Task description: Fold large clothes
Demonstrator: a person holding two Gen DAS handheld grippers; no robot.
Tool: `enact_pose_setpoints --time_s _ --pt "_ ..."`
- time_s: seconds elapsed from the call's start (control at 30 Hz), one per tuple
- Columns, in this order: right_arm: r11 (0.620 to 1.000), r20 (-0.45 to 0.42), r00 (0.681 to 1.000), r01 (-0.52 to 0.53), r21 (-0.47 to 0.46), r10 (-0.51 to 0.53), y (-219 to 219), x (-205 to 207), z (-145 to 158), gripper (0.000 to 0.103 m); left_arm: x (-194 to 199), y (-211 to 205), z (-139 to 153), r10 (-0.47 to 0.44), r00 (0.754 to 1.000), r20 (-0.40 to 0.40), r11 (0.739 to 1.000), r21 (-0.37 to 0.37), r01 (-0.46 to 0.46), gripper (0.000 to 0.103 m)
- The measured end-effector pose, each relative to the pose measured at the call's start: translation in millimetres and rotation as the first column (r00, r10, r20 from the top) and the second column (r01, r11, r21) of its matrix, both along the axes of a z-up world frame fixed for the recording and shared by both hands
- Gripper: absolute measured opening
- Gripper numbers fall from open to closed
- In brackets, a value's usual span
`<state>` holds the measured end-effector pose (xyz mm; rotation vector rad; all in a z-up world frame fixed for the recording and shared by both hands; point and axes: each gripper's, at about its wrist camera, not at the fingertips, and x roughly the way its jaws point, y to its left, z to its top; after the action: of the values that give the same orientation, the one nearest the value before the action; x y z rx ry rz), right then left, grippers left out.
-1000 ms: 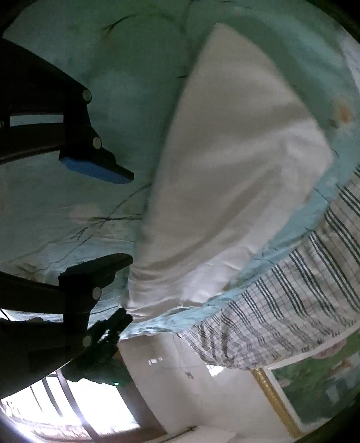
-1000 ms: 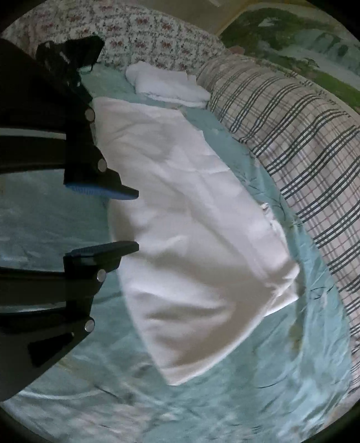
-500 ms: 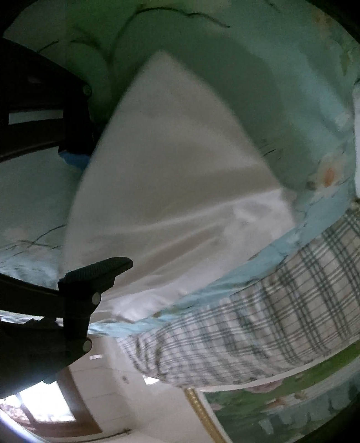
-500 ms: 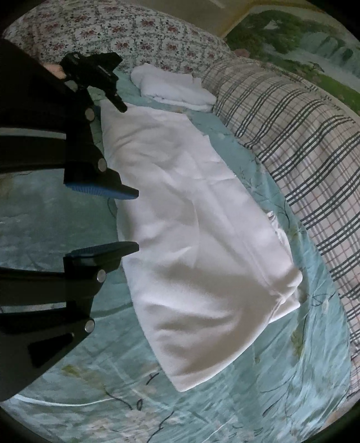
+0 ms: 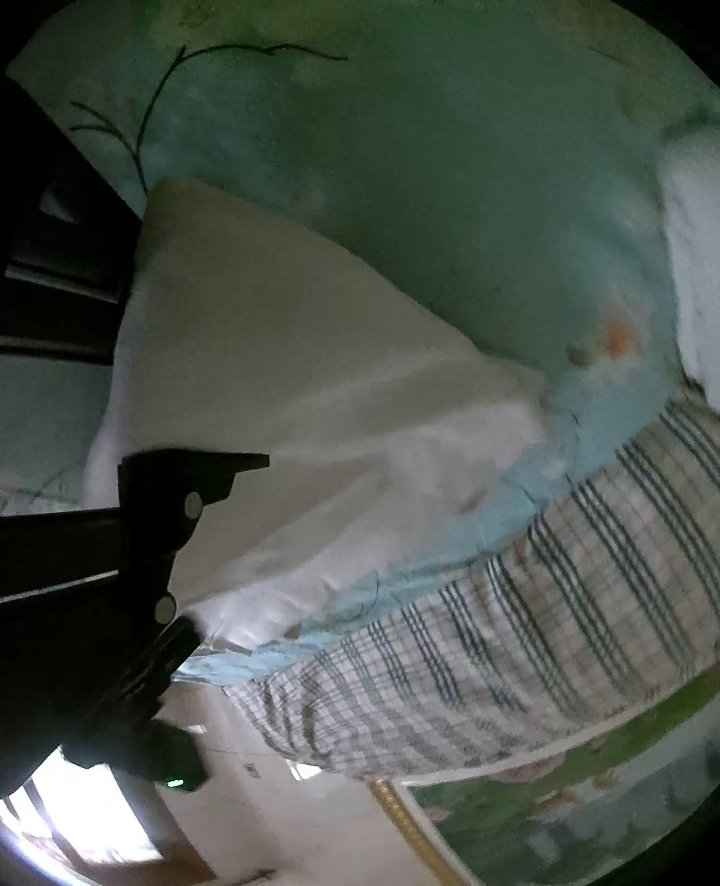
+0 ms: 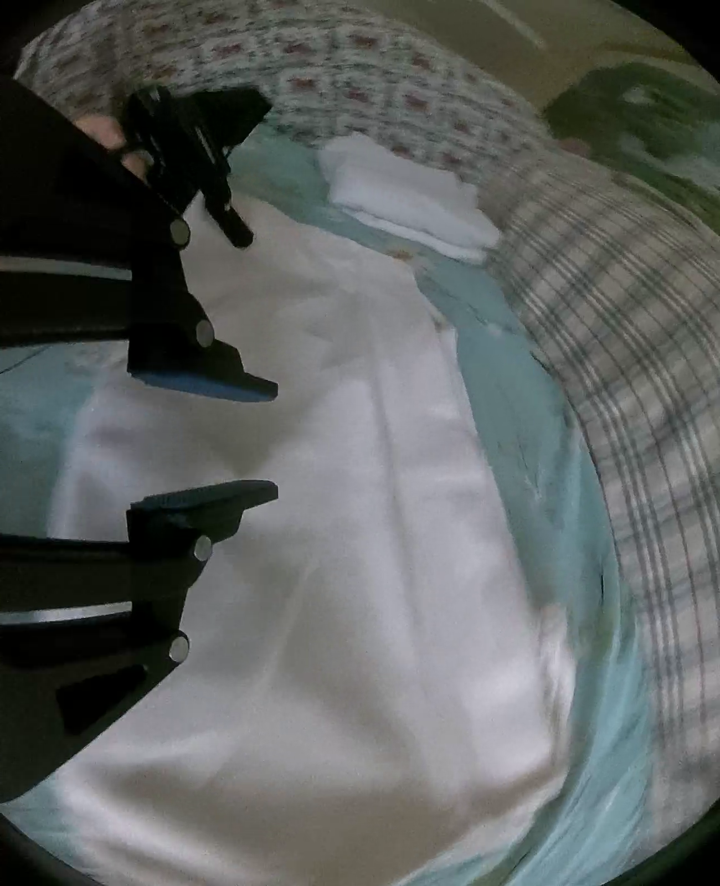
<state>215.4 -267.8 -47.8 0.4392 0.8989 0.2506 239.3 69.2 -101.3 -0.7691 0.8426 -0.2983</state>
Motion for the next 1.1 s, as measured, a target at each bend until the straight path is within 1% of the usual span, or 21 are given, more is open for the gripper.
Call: enact_pose_setpoints --time_s 0.1,0.2,0.27,0.33,0.37,0.43,0.47,0.5,0.53,0.57,0.6,0.63,0.67,0.7,0.73,0.77,0.8,0.83,0.9,1.03,1.1 --pt "0.996 -0.019 0.995 -0.093 -0.008 0.093 25 26 -7 0.026 1 -12 24 -0.037 0.998 0.054 0.999 0.039 0.035 0.007" --pt "0.988 -0.099 0.986 -0.142 -0.057 0.136 45 42 -31 0.024 3 -32 50 -0.091 0.990 0.106 0.993 0.083 0.083 0.007" --pt "0.988 -0.089 0.986 -0.146 -0.047 0.142 44 43 -33 0.024 5 -53 69 -0.141 0.979 0.148 0.983 0.135 0.121 0.007" --pt "0.990 -0.095 0.986 -0.131 0.044 0.135 30 42 -29 0.024 7 -78 86 -0.194 0.964 0.181 0.967 0.199 0.157 0.007" --pt "0.987 -0.097 0.988 -0.111 0.113 0.122 18 39 -29 0.024 7 -94 95 -0.228 0.953 0.201 0.956 0.233 0.179 0.007" --pt "0.968 -0.088 0.994 -0.034 0.248 0.058 -14 31 -27 0.025 7 -126 108 -0.288 0.931 0.226 0.927 0.311 0.211 0.007" --pt "0.950 -0.072 0.997 0.009 0.312 0.015 -35 25 -24 0.025 5 -146 112 -0.325 0.916 0.234 0.906 0.354 0.231 0.007" --pt "0.913 -0.049 0.998 0.052 0.404 -0.035 -61 16 -21 0.025 4 -168 113 -0.368 0.899 0.237 0.882 0.395 0.257 0.007" --pt "0.878 -0.040 0.997 0.077 0.472 -0.065 -80 11 -21 0.031 3 -184 112 -0.400 0.886 0.235 0.862 0.424 0.277 0.007" --pt "0.838 -0.036 0.996 0.085 0.539 -0.078 -99 6 -21 0.046 0 -207 108 -0.444 0.867 0.226 0.831 0.465 0.305 0.007" --pt "0.784 -0.026 0.993 0.108 0.611 -0.116 -125 -1 -21 0.055 -2 -231 101 -0.492 0.846 0.205 0.790 0.513 0.335 0.007" --pt "0.762 -0.018 0.990 0.118 0.636 -0.139 -138 -5 -20 0.069 -5 -255 91 -0.533 0.826 0.184 0.745 0.565 0.355 0.007" --pt "0.751 -0.013 0.988 0.127 0.648 -0.156 -151 -9 -19 0.077 -8 -272 83 -0.559 0.812 0.167 0.710 0.603 0.364 0.007" --pt "0.742 -0.014 0.986 0.132 0.657 -0.164 -163 -12 -19 0.079 -12 -292 69 -0.592 0.794 0.140 0.661 0.649 0.378 0.007" --pt "0.738 -0.021 0.986 0.136 0.661 -0.163 -168 -12 -20 0.081 -16 -304 59 -0.611 0.783 0.122 0.629 0.675 0.385 0.007" --pt "0.740 -0.036 0.986 0.146 0.657 -0.162 -175 -12 -22 0.081 -20 -317 46 -0.627 0.772 0.101 0.598 0.697 0.394 0.007" --pt "0.750 -0.053 0.986 0.157 0.642 -0.161 -176 -11 -25 0.081 -23 -324 37 -0.637 0.766 0.087 0.580 0.708 0.402 0.007" --pt "0.764 -0.066 0.986 0.161 0.625 -0.153 -177 -10 -27 0.081 -26 -330 29 -0.643 0.762 0.077 0.567 0.717 0.406 0.007" --pt "0.792 -0.077 0.989 0.147 0.592 -0.126 -176 -8 -28 0.081 -32 -333 24 -0.642 0.761 0.090 0.557 0.738 0.382 0.006" --pt "0.888 -0.096 0.992 0.121 0.444 -0.087 -161 7 -20 0.081 -33 -324 31 -0.639 0.760 0.120 0.596 0.702 0.390 0.006" --pt "0.923 -0.108 0.991 0.110 0.369 -0.075 -152 23 -18 0.078 -35 -323 32 -0.645 0.754 0.126 0.591 0.708 0.387 0.007"
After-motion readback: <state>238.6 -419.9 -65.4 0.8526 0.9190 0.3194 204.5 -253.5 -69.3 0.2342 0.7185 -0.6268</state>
